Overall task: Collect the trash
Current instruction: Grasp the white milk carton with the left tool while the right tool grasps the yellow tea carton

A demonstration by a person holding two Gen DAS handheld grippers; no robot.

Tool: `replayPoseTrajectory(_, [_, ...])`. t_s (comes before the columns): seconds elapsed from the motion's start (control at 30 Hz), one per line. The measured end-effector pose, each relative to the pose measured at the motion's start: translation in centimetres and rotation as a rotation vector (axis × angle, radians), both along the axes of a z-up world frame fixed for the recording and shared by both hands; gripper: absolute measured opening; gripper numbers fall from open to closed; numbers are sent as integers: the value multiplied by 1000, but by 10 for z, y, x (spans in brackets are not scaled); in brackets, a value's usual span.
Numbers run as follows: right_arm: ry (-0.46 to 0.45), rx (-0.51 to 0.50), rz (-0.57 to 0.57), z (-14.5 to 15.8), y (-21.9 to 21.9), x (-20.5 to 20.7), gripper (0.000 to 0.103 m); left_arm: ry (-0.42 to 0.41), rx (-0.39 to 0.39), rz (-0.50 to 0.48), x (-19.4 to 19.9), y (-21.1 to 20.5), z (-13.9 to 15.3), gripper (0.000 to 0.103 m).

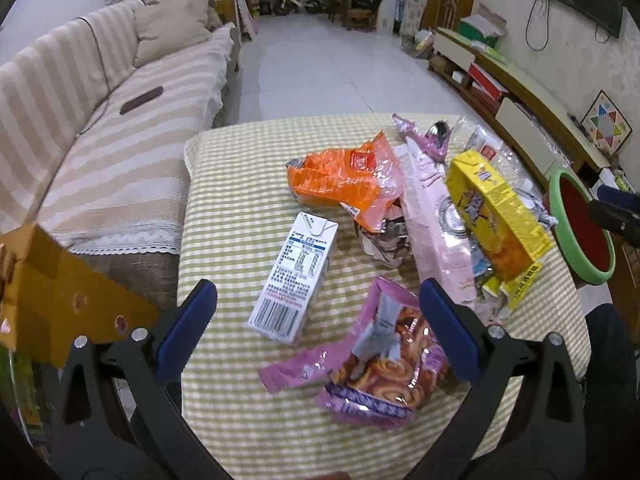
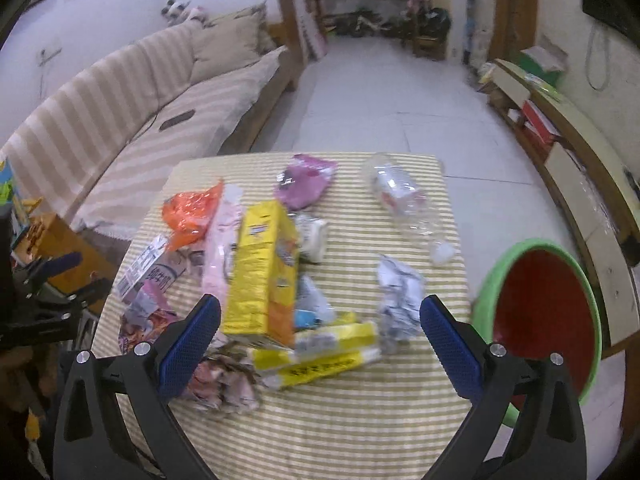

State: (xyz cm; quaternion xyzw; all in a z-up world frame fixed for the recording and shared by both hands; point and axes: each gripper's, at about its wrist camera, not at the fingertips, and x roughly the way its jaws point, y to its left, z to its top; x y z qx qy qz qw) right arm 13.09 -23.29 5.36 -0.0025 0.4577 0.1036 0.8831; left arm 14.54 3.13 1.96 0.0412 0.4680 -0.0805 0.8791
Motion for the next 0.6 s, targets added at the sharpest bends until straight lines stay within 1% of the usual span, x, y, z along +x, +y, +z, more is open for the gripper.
replayPoseTrajectory(0.07, [17, 1, 17, -5, 11, 6, 96, 26, 10, -14, 8, 0, -8, 99])
replayPoseTrajectory(0.13, [36, 6, 21, -12, 21, 14, 96, 53, 4, -24, 17, 3, -18, 99])
replayPoseTrajectory(0.23, [66, -6, 28, -22, 32, 27, 96, 82, 3, -19, 28, 9, -29, 99])
replayPoseTrajectory(0.37, [107, -31, 47, -36, 44, 41, 95, 108, -31, -4, 42, 16, -39, 99])
replayPoseTrajectory(0.5, [157, -39, 39, -51, 47, 52, 89, 149, -28, -21, 56, 16, -53, 99])
replayPoseTrajectory(0.53, [181, -33, 38, -56, 47, 56, 87, 155, -25, -23, 57, 15, -56, 99])
replayPoseTrajectory(0.6, [202, -37, 43, -62, 48, 59, 81, 167, -20, -26, 61, 15, -62, 98])
